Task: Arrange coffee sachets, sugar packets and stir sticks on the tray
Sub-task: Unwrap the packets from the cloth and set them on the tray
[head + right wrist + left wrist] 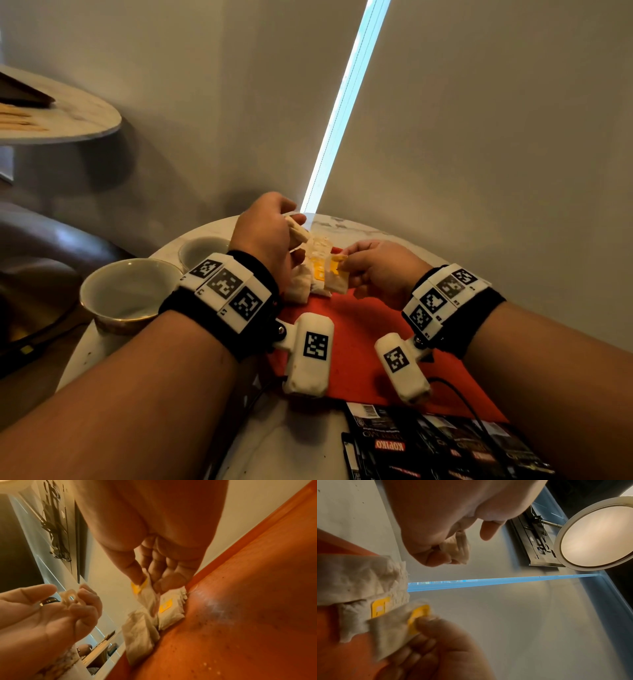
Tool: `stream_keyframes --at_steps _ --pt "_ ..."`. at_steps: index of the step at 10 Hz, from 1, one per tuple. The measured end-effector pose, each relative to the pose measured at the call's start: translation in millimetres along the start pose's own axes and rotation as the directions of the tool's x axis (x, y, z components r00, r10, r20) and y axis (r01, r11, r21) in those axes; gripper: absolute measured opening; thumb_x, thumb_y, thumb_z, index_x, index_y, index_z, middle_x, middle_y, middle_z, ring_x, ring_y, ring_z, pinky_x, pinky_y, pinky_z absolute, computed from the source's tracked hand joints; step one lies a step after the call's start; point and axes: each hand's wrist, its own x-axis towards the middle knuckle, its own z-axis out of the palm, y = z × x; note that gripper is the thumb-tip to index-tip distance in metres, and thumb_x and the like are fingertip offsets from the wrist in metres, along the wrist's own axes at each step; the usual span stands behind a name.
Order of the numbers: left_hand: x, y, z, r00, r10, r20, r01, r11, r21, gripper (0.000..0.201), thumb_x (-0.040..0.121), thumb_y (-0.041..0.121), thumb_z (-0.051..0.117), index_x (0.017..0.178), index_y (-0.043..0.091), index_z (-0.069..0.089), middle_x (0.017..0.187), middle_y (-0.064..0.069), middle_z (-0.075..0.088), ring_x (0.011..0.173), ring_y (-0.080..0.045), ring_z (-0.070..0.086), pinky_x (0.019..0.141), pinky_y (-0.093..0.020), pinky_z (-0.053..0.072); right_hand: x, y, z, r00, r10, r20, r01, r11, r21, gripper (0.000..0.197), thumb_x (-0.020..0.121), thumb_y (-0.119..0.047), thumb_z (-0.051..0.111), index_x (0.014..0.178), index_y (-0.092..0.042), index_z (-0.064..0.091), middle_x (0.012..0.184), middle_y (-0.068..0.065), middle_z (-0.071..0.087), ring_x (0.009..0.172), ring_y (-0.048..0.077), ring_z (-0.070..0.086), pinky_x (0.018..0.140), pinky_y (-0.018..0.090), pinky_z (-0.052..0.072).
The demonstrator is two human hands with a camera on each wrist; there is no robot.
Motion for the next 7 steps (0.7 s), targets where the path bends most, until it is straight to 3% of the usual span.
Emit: stream_keyframes --at_steps 1,2,3,4,6,7 --pt "0 -1 0 0.999 0.035 0.000 -0.035 0.999 0.018 0.022 0.095 0.023 0.043 0.100 0.014 0.062 0.079 0.001 0.058 0.068 -0.015 0.053 0.069 -0.037 0.042 0 2 5 0.982 0.148 0.114 -0.134 0.984 -0.121 0.008 0.092 0.000 0.060 0.095 -0.006 0.065 0.096 0.021 0.060 0.068 0.022 0.057 0.057 0.030 0.051" --pt "2 -3 0 1.000 0.024 -0.018 -0.024 0.999 -0.024 0.019 0.097 0.020 0.042 0.097 0.015 0.061 0.089 -0.003 0.063 0.073 -0.018 0.055 0.071 -0.037 0.043 6 5 9 0.972 0.205 0.115 -0.183 0.968 -0.173 0.010 0.091 -0.004 0.065 0.100 -0.005 0.068 0.094 0.018 0.064 0.072 0.024 0.060 0.058 0.029 0.055" --pt "0 -2 1 0.999 0.050 0.003 -0.050 0.997 0.052 0.023 0.101 0.011 0.036 0.092 0.018 0.056 0.096 -0.004 0.062 0.087 -0.022 0.058 0.077 -0.039 0.045 16 8 10 0.986 0.165 0.026 -0.154 0.957 -0.246 0.008 0.086 -0.006 0.072 0.094 -0.008 0.072 0.078 0.011 0.063 0.062 0.019 0.056 0.056 0.030 0.048" --pt "1 -2 1 0.999 0.046 -0.018 -0.045 0.996 0.082 0.026 0.102 0.008 0.035 0.092 0.020 0.055 0.099 -0.005 0.063 0.096 -0.024 0.060 0.085 -0.040 0.049 22 9 11 0.984 0.178 0.006 -0.172 0.963 -0.206 0.011 0.085 0.001 0.070 0.086 -0.009 0.070 0.071 0.011 0.061 0.054 0.018 0.053 0.056 0.030 0.045" --pt "9 -11 1 0.992 0.122 -0.037 -0.120 0.991 0.059 0.029 0.101 0.012 0.046 0.126 0.002 0.059 0.131 -0.021 0.063 0.071 -0.014 0.062 0.067 -0.031 0.054 24 9 13 0.980 0.196 -0.033 -0.199 0.967 -0.162 0.011 0.087 0.001 0.069 0.096 -0.006 0.068 0.076 0.013 0.065 0.060 0.020 0.061 0.056 0.030 0.053" --pt "10 -11 2 0.988 0.147 -0.040 -0.143 0.985 0.096 0.022 0.102 0.004 0.044 0.111 0.009 0.063 0.121 -0.023 0.067 0.080 -0.020 0.063 0.084 -0.041 0.057 24 10 14 0.979 0.201 -0.022 -0.202 0.970 -0.135 0.011 0.086 0.002 0.068 0.094 -0.006 0.067 0.074 0.014 0.065 0.059 0.020 0.060 0.056 0.030 0.055"
